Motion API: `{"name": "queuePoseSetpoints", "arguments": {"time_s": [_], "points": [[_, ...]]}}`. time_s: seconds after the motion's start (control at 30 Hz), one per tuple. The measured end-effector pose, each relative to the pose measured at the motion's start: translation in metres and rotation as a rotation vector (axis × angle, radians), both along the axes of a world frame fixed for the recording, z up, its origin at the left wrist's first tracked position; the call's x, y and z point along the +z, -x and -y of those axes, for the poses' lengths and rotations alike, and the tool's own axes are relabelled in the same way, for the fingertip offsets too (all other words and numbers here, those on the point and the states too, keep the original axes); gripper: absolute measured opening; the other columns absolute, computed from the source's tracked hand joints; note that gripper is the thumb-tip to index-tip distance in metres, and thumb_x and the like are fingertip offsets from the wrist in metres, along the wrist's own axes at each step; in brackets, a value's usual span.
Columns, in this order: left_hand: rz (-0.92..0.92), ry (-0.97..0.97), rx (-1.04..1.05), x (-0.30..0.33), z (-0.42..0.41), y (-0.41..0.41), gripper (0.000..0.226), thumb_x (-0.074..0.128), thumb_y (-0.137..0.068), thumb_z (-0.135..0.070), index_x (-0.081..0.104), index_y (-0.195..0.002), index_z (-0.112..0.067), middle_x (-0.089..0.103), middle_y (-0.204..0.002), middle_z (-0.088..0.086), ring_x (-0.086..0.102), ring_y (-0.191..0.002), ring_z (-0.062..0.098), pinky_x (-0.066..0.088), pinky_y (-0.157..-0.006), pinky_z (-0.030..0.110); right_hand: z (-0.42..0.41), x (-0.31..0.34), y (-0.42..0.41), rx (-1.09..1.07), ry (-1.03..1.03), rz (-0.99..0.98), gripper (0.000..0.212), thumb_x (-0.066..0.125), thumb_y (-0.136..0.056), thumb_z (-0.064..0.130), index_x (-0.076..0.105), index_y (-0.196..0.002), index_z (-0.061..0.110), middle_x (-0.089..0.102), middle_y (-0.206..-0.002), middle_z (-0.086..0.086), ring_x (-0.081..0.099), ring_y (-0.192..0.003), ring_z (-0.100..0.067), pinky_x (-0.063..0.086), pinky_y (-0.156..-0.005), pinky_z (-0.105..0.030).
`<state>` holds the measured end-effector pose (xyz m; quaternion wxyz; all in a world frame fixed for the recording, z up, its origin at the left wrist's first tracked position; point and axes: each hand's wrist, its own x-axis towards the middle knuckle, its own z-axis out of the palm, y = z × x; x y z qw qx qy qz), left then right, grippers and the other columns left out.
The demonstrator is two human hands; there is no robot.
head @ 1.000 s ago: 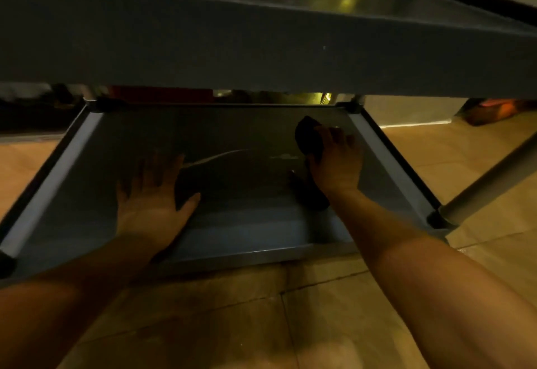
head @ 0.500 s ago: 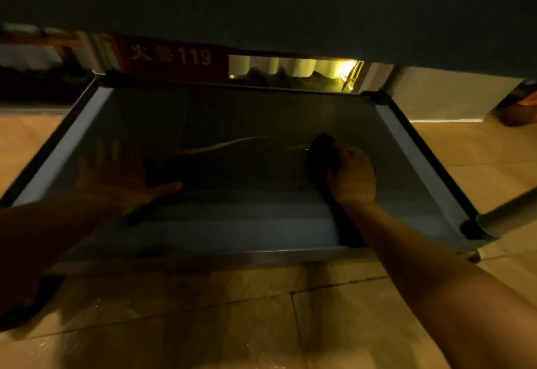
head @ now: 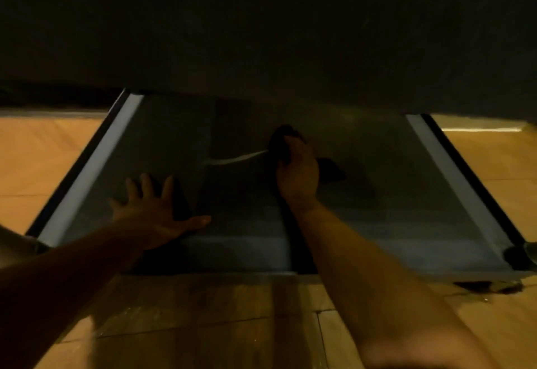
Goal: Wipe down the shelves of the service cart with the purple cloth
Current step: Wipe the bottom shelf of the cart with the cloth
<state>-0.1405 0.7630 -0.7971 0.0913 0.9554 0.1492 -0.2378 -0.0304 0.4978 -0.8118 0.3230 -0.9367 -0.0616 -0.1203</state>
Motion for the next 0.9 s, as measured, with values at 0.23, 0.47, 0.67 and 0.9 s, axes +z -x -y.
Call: {"name": "queuePoseSetpoints", "arguments": {"time_s": [0.23,0.47,0.67,0.9], "points": [[0.04,0.134,-0.012,0.013,-0.025,-0.006,0.141,0.046,-0.035,-0.107,0.014,-0.156,-0.043,0.015,-0.165,0.007,0.018,-0.149,0.04,0.024,-0.116,0.066,0.039,0.004,-0.028,-0.142,0.116,0.051,0.049,0.053,-0.098,0.017,0.052,-0.147,0.015,0.056,-0.149,-0.01,0.049,-0.14,-0.031,0.034,-0.115,-0.04],[-0.062,-0.033,-0.015,-0.002,-0.033,0.025,0.162,0.037,-0.027,-0.108,-0.017,-0.158,-0.028,-0.025,-0.166,0.011,-0.022,-0.151,0.038,-0.004,-0.118,0.066,-0.009,-0.004,-0.036,-0.295,-0.092,-0.143,0.06,0.059,-0.095,0.013,0.042,-0.153,0.008,0.046,-0.157,-0.016,0.038,-0.148,-0.033,0.029,-0.123,-0.044],[-0.066,-0.036,-0.026,0.002,-0.033,0.026,0.155,0.046,-0.039,-0.104,-0.013,-0.159,-0.027,-0.023,-0.167,0.01,-0.021,-0.152,0.037,-0.005,-0.119,0.066,-0.141,-0.009,0.025,0.157,-0.147,-0.122,0.057,0.059,-0.095,0.006,0.047,-0.151,0.008,0.048,-0.156,-0.017,0.041,-0.147,-0.033,0.025,-0.124,-0.038],[0.118,0.012,0.012,0.009,-0.043,0.063,0.142,0.044,-0.049,-0.1,0.006,-0.161,-0.022,0.001,-0.169,0.011,0.006,-0.154,0.037,0.02,-0.123,0.055,-0.093,0.007,-0.002,0.113,0.041,-0.041,0.055,0.053,-0.1,0.012,0.043,-0.154,0.016,0.045,-0.159,-0.01,0.041,-0.147,-0.029,0.027,-0.124,-0.037]]}}
